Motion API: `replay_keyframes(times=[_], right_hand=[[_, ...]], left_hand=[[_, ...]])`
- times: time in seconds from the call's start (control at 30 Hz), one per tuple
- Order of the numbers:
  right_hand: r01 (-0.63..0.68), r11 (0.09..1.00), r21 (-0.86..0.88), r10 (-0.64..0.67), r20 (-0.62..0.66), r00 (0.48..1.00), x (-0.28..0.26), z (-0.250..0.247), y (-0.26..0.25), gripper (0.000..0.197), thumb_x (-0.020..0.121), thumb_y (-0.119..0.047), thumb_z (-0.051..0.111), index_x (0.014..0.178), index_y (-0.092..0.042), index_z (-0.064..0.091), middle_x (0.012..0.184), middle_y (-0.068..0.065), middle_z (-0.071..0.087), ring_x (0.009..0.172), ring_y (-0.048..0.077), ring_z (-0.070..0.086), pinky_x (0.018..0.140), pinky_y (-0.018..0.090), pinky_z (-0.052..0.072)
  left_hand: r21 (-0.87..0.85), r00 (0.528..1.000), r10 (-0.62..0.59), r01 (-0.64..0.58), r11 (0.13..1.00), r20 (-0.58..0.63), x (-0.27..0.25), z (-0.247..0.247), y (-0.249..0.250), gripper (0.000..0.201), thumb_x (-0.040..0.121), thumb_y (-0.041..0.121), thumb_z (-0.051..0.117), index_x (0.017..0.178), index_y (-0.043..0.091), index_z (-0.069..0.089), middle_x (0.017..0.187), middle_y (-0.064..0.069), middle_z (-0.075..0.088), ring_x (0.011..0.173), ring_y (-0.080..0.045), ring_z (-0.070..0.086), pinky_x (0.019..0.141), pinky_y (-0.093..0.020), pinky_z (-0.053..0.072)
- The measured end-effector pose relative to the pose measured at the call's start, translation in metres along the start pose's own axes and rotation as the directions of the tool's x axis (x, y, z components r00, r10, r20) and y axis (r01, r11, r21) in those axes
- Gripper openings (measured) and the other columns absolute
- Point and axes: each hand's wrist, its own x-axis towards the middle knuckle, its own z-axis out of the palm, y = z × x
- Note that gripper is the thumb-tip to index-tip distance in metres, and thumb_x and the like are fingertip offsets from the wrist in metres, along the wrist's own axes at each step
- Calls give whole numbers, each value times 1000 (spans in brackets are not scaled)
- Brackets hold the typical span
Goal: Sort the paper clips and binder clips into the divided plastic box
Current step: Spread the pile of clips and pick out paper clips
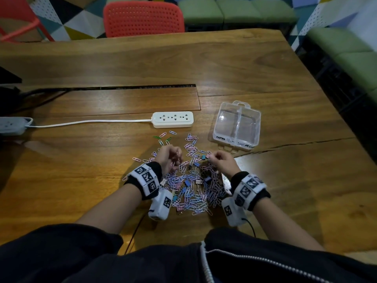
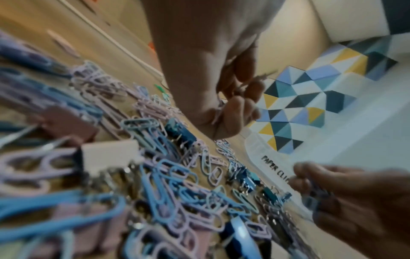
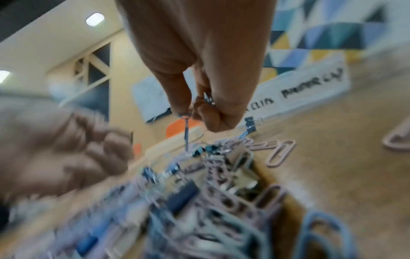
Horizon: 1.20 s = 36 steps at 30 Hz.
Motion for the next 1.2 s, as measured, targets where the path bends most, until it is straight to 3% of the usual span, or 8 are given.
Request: replay_keyframes(times=[0.1, 0.27, 0.53, 0.63, 0.7, 0.77, 1.07, 1.2], right_hand=[[-117, 916, 384, 91, 86, 992, -12, -16, 0, 29, 92, 4, 36, 69, -12, 42, 68, 4, 51, 54, 12, 38, 46, 18, 31], [-239, 761, 603, 170, 170, 971, -25, -32, 12, 19, 90, -2, 35, 83, -11, 49, 45, -3, 50, 41, 11, 43, 38, 19, 36], [-138, 956, 259, 132, 39, 990, -46, -25, 24, 23, 97, -13, 38, 79, -13, 52, 59, -2, 39, 49, 9, 34, 37, 11, 29], [-121, 978, 172, 107, 91, 990, -49, -21, 27, 28, 96, -1, 33, 82, -14, 53, 64, -1, 40, 51, 9, 31, 38, 10, 27], [-144, 976, 165, 126, 115, 985, -50, -20, 25, 32, 95, 3, 30, 81, -14, 53, 66, -1, 43, 51, 9, 31, 41, 12, 26], [-169, 971, 171, 150, 116, 982, -51, -21, 23, 33, 96, 1, 30, 79, -14, 54, 64, 1, 44, 52, 9, 33, 46, 17, 25], [-71, 958, -278, 89, 54, 995, -59, -4, 35, 25, 75, -23, 73, 83, -16, 50, 77, -6, 53, 69, 9, 49, 62, 20, 39], [18, 820, -572, -18, 6, 1000, -59, 3, 38, 25, 77, -29, 70, 92, -17, 54, 97, -2, 55, 88, 13, 48, 76, 23, 38]], left_hand=[[-25, 997, -75, 75, 997, 2, -1, -3, -2, 40, 92, 31, 33, 55, 16, 38, 49, 2, 48, 36, -8, 37, 36, -10, 27], [37, 984, -174, 175, 984, -35, -6, -4, -4, 35, 95, 18, 43, 61, 18, 36, 37, 8, 34, 29, -4, 31, 28, -12, 24], [345, 984, -162, 177, 922, -72, -17, 7, -5, 25, 97, 7, 28, 84, 7, 49, 65, -3, 46, 49, -9, 32, 31, -14, 28], [846, 996, 41, 42, 532, -75, -23, 11, -8, 22, 97, 29, 40, 88, 11, 49, 74, 1, 49, 62, -12, 44, 56, -23, 41], [974, 996, 93, -4, 229, -18, -27, 10, -10, 27, 88, 40, 53, 94, 13, 49, 85, 0, 54, 77, -16, 49, 67, -27, 41], [996, 998, 58, -31, 80, 26, -28, 7, -13, 40, 82, 44, 61, 105, 13, 49, 93, 1, 52, 84, -16, 48, 71, -27, 40], [990, 997, -18, -69, 126, 72, -26, 8, -22, 25, 91, 34, 49, 79, 14, 42, 71, 1, 44, 67, -15, 44, 64, -26, 38], [938, 996, -50, -56, 343, 78, -27, 5, -21, 29, 94, 30, 45, 68, 20, 38, 67, 4, 42, 57, -9, 38, 56, -19, 37]])
